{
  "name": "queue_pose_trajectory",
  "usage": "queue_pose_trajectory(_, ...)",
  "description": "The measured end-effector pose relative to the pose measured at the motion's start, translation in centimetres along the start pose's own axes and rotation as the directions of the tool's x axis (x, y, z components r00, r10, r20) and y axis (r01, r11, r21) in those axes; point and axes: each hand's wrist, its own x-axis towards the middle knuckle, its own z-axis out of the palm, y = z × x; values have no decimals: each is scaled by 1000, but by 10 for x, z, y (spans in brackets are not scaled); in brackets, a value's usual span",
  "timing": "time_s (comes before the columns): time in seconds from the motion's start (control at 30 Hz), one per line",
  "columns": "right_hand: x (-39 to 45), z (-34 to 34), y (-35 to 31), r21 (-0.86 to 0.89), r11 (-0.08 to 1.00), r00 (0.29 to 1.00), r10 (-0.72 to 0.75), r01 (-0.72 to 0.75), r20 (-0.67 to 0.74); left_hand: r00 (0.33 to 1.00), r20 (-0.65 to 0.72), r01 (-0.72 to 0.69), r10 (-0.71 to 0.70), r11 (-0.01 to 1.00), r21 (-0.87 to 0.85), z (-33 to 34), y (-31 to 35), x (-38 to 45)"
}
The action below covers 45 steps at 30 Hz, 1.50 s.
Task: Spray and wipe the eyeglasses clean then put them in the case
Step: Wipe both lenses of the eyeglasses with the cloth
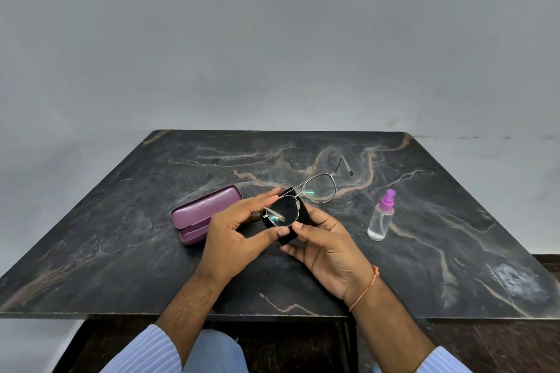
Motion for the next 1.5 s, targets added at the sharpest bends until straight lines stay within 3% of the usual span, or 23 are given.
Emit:
queue_pose_trajectory(0.43,-1,-7,-18,376,909,938,-43,180,-345,992,45,119,-119,993,0,-3,9,-2)
queue_pose_trajectory(0.67,-3,-12,-24,207,964,930,-85,168,-357,981,140,129,-135,990,50,-5,9,-5)
queue_pose_trajectory(0.97,-2,-12,-24,181,956,911,-149,232,-385,982,128,126,-139,987,103,-6,9,-5)
queue_pose_trajectory(1.17,-3,-10,-23,208,964,940,-91,167,-330,986,116,106,-119,988,112,-6,11,-5)
queue_pose_trajectory(1.5,-1,-14,-22,125,969,921,-155,211,-357,986,117,110,-123,988,112,-5,15,-5)
